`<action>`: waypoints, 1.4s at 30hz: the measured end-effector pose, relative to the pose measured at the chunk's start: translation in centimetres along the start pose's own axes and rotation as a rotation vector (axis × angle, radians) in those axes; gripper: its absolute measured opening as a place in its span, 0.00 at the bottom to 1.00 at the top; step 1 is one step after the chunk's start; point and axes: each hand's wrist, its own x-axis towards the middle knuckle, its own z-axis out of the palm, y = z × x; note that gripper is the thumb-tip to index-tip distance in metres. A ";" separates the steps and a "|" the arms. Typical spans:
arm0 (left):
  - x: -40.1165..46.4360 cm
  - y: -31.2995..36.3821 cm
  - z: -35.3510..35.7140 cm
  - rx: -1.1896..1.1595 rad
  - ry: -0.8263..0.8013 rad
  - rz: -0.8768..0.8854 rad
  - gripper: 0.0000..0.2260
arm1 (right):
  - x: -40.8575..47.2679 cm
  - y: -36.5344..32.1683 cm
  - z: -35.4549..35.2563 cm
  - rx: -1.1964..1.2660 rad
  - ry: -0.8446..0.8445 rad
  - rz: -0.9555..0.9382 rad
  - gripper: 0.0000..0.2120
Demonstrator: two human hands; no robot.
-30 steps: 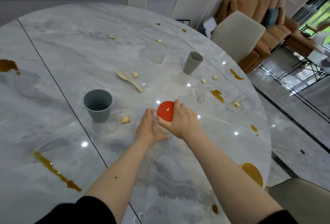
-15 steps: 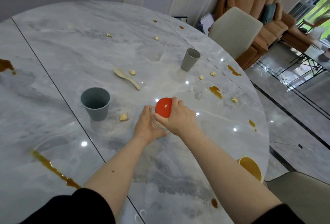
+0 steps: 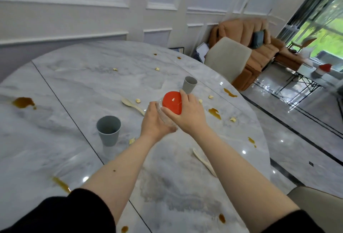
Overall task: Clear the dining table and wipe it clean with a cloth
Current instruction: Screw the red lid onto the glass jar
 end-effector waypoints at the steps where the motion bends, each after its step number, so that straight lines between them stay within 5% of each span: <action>1: 0.3 1.1 -1.3 -0.020 0.012 0.023 0.40 | 0.3 -1.1 -1.3 0.029 0.014 -0.007 0.43; 13: -1.1 8.3 -21.9 0.064 0.438 0.124 0.43 | 2.6 -19.4 -10.3 0.315 0.054 -0.384 0.41; 23: -15.0 6.9 -40.8 0.307 0.900 -0.023 0.40 | -6.2 -38.8 -11.7 0.501 -0.095 -0.812 0.41; 42: -68.9 9.2 -71.2 0.725 1.631 -0.435 0.41 | -53.6 -75.8 -19.6 0.766 -0.325 -1.636 0.34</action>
